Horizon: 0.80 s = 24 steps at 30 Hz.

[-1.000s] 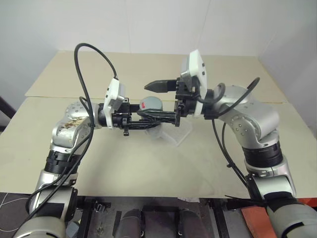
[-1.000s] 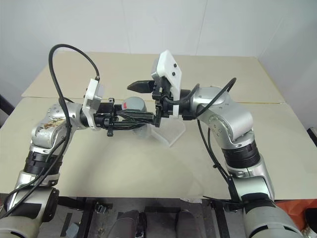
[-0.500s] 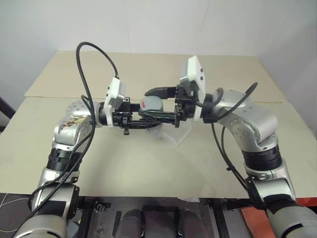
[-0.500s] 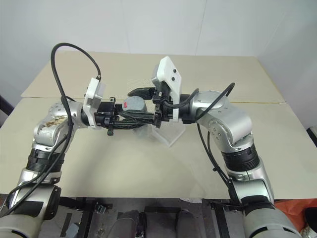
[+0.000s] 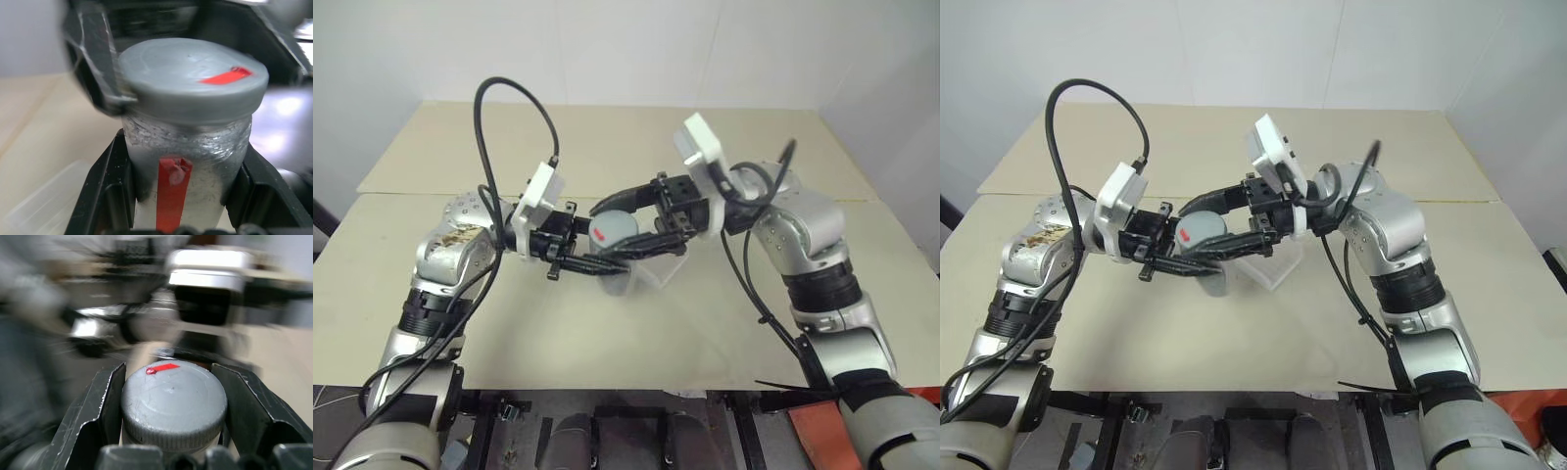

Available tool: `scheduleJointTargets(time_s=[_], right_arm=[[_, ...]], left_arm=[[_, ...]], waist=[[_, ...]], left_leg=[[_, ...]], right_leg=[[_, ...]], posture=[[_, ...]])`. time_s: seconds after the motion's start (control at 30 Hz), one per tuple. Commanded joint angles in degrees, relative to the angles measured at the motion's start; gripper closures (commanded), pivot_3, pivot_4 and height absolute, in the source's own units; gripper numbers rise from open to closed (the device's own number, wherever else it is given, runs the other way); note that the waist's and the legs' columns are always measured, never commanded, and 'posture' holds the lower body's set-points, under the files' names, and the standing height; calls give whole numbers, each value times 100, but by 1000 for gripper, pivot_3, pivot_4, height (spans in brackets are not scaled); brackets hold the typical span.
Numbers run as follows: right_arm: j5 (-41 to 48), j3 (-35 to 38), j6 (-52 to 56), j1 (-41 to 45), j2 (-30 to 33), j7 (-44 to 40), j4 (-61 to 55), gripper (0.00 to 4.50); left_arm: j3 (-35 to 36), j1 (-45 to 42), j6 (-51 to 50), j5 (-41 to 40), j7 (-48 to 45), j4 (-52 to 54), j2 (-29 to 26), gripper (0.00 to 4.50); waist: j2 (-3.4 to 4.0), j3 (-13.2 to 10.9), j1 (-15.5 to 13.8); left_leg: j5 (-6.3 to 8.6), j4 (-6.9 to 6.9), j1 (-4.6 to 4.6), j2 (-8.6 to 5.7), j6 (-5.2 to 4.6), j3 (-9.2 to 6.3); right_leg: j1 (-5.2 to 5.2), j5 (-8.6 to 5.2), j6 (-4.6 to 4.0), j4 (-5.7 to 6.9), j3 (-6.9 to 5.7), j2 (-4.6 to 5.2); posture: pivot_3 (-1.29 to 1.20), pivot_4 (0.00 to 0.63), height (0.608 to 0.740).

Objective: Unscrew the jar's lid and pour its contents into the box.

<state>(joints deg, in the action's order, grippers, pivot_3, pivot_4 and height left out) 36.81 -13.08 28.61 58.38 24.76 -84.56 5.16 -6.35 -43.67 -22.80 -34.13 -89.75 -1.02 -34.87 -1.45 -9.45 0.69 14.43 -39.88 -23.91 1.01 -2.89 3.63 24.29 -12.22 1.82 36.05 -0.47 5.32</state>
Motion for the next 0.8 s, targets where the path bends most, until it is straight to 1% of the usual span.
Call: scheduleJointTargets(time_s=[0.03, 0.1, 0.2, 0.27, 0.33, 0.37, 0.53, 0.7, 0.8], right_arm=[[-82, -92, -712, 378, -46, -792, 726, 1758], [-259, -268, -1089, 587, -243, -794, 1180, 1758], [-508, -248, -1382, 717, -433, -737, 1565, 1758], [-591, -150, -1422, 670, -433, -523, 1569, 1026], [-624, -40, -1373, 588, -407, -282, 1490, 482], [-595, 77, -1298, 496, -331, -159, 1363, 97], [-464, 630, -759, 2, 71, 701, 432, 44], [-410, 878, -112, -437, 245, 1678, -575, 44], [-240, 912, 227, -773, 261, 2034, -1346, 44]], left_arm=[[143, -211, -105, -567, -275, 156, -231, 2569], [111, -256, -54, -590, -275, 127, -213, 2569], [156, -263, -51, -537, -275, 101, -150, 2569], [224, -212, -68, -460, -148, 83, -132, 2569], [284, -170, -108, -406, -52, 50, -129, 2569], [331, -124, -161, -379, 39, 25, -150, 2569], [505, 80, -163, -69, 811, -130, -114, 2569], [526, 165, -97, 16, 1006, -151, -54, 2569], [472, 113, -31, 82, 1019, -240, 24, 2569]], waist=[[0, 0, 6], [1, 0, 15], [2, -1, 24], [2, -1, 6], [2, -1, -30], [2, -1, -35], [2, -1, -72], [2, -1, -31], [2, -1, -28]], left_leg=[[0, -1, 0, 0, 0, 0], [-1, -2, 2, 0, 2, 0], [-4, -1, 7, 3, 6, 0], [-4, 0, 7, 3, 7, 0], [-4, -1, 1, 1, 6, -2], [-3, -3, -3, 2, 5, -2], [-3, -3, -18, 1, 5, -10], [-4, -2, -19, 1, 7, -9], [-5, -1, -19, 0, 8, -9]], right_leg=[[0, 0, 0, 1, 0, 0], [2, 0, 0, 2, 1, 0], [6, 0, 0, 4, 3, -3], [5, 0, -1, 9, 2, -3], [2, 0, 0, 12, -5, 1], [3, 0, 0, 12, -7, 4], [10, 0, 0, 8, -15, 9], [16, 0, 0, 12, -13, 2], [14, 0, 0, 11, -13, 4]], posture=[[0, 150, 740], [0, 150, 740], [0, 150, 740], [0, 150, 740], [0, 150, 740], [0, 150, 740], [0, 150, 740], [0, 150, 740], [0, 150, 740]])
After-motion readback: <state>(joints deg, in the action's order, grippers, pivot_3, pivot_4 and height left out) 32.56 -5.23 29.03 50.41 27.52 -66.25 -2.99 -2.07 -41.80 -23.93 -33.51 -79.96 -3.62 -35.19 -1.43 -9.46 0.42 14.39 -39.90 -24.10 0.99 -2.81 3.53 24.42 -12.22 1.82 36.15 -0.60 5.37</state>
